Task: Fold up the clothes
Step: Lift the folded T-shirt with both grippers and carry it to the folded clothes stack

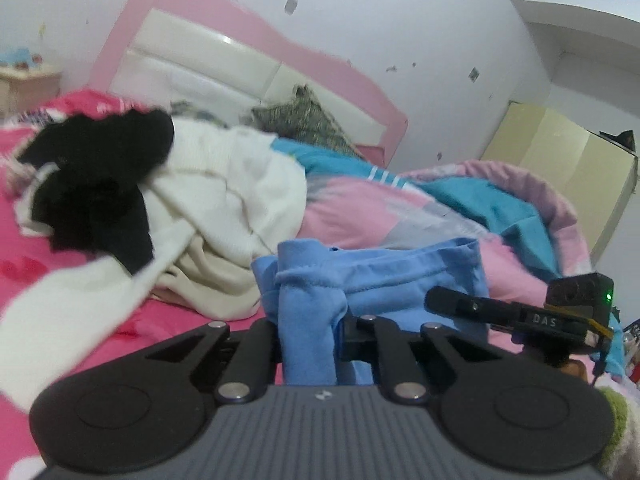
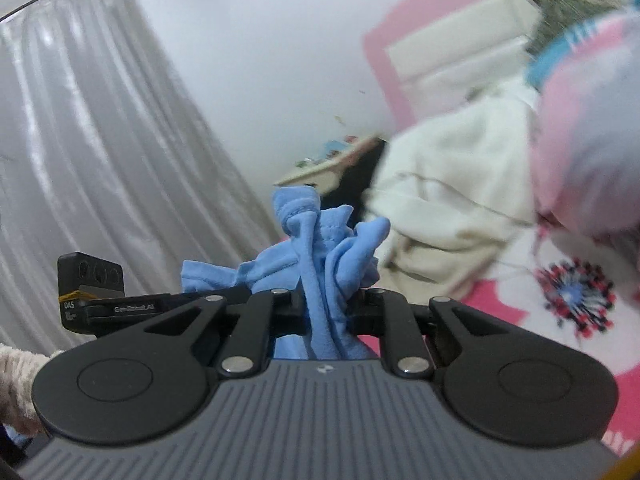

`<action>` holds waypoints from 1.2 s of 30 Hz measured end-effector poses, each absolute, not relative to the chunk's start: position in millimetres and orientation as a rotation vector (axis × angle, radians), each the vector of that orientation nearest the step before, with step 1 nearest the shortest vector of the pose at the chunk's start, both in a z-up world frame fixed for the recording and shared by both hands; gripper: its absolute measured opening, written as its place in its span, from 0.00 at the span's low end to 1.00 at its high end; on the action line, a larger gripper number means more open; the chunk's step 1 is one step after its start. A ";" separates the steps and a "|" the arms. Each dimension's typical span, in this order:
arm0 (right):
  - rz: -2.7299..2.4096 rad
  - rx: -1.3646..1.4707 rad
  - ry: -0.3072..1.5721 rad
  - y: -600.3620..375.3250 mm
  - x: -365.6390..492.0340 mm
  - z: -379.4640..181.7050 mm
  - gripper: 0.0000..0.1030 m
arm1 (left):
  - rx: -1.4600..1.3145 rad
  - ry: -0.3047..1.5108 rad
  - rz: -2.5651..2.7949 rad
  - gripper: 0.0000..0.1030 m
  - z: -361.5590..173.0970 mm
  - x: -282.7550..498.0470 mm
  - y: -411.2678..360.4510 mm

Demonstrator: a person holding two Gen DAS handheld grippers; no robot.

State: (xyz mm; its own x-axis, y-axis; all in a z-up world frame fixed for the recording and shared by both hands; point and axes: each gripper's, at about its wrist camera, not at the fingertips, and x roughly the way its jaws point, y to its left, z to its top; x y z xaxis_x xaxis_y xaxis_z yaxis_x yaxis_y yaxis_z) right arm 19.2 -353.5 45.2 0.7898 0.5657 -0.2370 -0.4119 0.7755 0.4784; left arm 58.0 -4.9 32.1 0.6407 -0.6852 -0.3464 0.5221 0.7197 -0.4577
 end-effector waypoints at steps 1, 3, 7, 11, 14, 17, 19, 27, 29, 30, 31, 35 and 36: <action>0.558 0.412 0.376 -348.4 14.4 51.3 0.12 | -0.332 0.518 -0.698 0.10 39.1 48.6 0.7; 0.591 0.391 0.362 -335.7 4.9 65.1 0.12 | -0.332 0.495 -0.677 0.10 55.8 27.2 14.7; 0.673 0.342 0.342 -304.8 -12.3 95.4 0.12 | -0.335 0.439 -0.621 0.10 94.1 -13.8 50.0; 0.780 0.313 0.318 -264.7 -19.7 127.0 0.12 | -0.309 0.369 -0.544 0.10 134.3 -60.1 92.3; 0.872 0.310 0.317 -229.1 -17.0 146.5 0.12 | -0.280 0.321 -0.468 0.10 158.6 -100.9 123.9; 0.986 0.302 0.343 -186.0 -9.5 163.8 0.12 | -0.282 0.287 -0.388 0.10 173.4 -138.8 152.7; 1.065 0.297 0.371 -156.1 -2.3 173.1 0.12 | -0.289 0.263 -0.331 0.10 180.3 -162.8 171.6; 1.314 0.179 0.590 -19.5 31.7 175.4 0.12 | -0.470 0.257 -0.125 0.10 144.8 -226.8 243.6; 1.353 0.128 0.660 14.7 39.4 163.4 0.12 | -0.515 0.273 -0.070 0.10 125.8 -236.3 259.5; 1.369 0.100 0.693 33.0 43.8 154.0 0.12 | -0.542 0.288 -0.040 0.10 116.2 -239.7 270.5; 1.385 0.072 0.724 51.0 48.0 144.7 0.12 | -0.569 0.302 -0.009 0.10 106.5 -243.2 281.5; 1.420 0.000 0.812 112.1 64.8 105.0 0.12 | -0.631 0.350 0.130 0.10 67.8 -248.7 323.6; 1.425 -0.010 0.824 123.5 66.8 96.1 0.12 | -0.644 0.359 0.167 0.10 60.7 -248.8 333.9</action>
State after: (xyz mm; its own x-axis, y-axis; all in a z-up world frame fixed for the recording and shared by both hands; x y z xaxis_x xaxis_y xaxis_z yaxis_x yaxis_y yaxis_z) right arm 66.8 123.5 96.1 -0.0754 0.8602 -0.5044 -0.8666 0.1937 0.4599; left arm -248.8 333.9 60.7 0.9253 0.0412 -0.3769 -0.2616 0.7889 -0.5561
